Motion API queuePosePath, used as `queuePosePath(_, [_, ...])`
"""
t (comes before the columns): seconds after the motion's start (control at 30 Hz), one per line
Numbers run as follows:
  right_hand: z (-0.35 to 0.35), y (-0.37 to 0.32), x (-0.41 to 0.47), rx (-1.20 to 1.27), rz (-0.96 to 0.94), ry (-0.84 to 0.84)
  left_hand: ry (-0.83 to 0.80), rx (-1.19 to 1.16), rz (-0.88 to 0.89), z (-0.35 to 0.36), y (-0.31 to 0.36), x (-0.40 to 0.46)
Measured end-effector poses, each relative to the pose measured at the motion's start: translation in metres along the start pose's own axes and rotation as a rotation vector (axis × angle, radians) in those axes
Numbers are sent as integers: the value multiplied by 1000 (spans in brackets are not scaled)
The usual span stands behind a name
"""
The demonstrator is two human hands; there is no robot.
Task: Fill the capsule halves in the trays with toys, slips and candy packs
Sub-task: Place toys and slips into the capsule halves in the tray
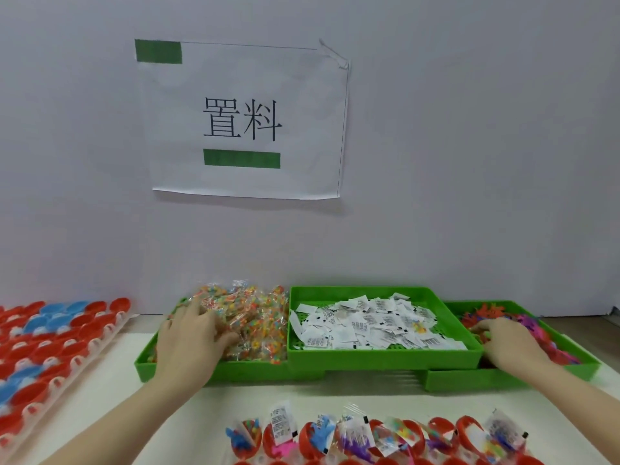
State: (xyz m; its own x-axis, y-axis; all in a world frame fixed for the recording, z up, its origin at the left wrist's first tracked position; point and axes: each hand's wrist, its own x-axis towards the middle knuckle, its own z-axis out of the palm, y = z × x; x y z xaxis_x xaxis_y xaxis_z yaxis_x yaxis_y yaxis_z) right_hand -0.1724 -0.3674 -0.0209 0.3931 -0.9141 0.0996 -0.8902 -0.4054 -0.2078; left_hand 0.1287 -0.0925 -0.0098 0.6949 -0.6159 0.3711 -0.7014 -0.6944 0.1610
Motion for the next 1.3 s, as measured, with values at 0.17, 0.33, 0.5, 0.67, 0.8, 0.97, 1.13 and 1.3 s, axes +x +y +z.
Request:
queuePosePath(0.17, [-4, 2, -5, -25, -37, 147, 162, -257, 16, -9, -3, -4])
queuePosePath(0.33, [-15, 1, -11, 198, -5, 396, 291, -408, -38, -13, -4, -5])
queuePosePath(0.5, [-18, -3, -14, 362, 29, 332, 289, -571, -95, -12, 1, -7])
queuePosePath(0.67, [-14, -4, -16, 347, 50, 295, 172, -578, -70, -1, -4, -6])
queuePosePath(0.8, [-11, -3, -15, 316, 79, 191, 97, -611, -11, 4, -6, -7])
queuePosePath(0.97, [-15, -8, -15, 483, 105, 272, 70, -591, 59, 7, -8, -8])
queuePosePath(1.13, [-26, -29, -15, 585, 53, 143, 90, -655, 64, 3, -3, -11])
queuePosePath(1.3, [-34, -68, -22, 206, -246, 48, 102, -729, 84, -1, 2, -13])
